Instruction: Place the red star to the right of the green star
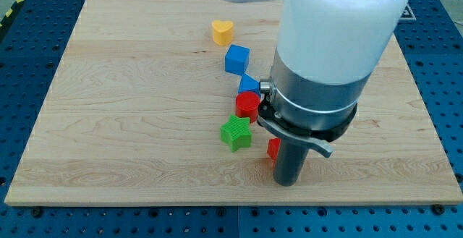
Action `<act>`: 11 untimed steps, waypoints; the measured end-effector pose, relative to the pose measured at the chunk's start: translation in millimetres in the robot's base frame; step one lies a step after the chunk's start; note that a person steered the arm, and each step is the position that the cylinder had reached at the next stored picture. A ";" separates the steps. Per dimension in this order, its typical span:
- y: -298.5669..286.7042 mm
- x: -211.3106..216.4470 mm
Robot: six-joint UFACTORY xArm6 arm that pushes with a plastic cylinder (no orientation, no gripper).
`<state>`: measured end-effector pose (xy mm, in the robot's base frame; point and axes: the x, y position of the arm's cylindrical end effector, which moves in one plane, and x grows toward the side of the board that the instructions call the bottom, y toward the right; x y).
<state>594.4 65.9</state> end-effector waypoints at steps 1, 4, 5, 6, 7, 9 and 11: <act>0.7 -11.5; 38.5 -18.2; 82.2 -20.2; 118.7 -54.4; 75.7 -89.2; -8.1 -91.6; -8.6 -105.8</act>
<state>488.6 57.3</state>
